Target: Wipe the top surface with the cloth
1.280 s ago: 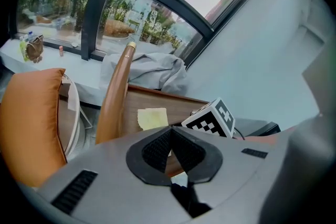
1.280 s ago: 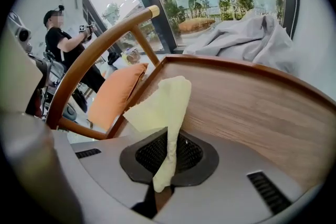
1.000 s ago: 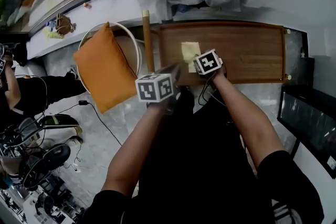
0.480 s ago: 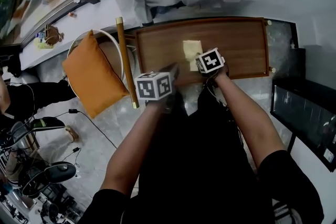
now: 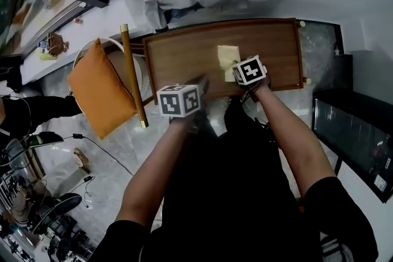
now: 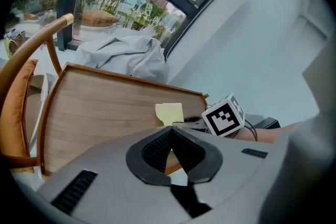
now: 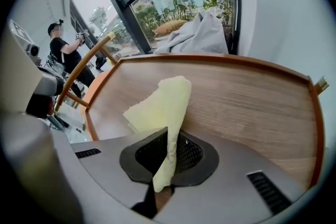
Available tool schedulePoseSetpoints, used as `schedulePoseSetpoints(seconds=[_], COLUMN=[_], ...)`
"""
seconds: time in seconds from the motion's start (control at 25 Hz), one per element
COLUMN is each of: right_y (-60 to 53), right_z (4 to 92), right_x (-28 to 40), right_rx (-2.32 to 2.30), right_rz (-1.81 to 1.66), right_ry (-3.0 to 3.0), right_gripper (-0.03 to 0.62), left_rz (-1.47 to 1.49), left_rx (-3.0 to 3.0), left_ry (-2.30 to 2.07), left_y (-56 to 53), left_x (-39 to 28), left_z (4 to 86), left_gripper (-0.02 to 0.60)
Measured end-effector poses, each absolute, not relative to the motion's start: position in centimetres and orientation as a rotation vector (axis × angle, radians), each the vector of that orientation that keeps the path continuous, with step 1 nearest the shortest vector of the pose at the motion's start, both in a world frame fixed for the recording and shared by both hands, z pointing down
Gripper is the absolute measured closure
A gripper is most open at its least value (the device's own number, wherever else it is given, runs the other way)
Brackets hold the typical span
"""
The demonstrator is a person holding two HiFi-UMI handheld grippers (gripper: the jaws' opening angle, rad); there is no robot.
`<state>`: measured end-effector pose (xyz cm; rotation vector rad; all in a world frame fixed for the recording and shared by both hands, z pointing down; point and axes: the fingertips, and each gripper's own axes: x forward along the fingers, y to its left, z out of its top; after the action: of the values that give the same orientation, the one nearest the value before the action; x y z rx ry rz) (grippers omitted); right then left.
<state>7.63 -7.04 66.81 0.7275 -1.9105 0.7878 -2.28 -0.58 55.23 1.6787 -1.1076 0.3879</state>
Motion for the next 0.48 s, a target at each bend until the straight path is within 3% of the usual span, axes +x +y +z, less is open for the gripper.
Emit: schedulePoseSetpoints(seconds=[0.48], right_y=[-8.4], right_z=[66.5], right_x=[13.7], right_rx=[0.768], right_rz=[0.811], right_ry=[-1.915], right_gripper=[0.562], left_rz=[0.388], left_rx=[1.695], left_ry=[-1.085], left_y=[-2.3], left_x=[2.8], left_z=[55.6], left_gripper=[0.572])
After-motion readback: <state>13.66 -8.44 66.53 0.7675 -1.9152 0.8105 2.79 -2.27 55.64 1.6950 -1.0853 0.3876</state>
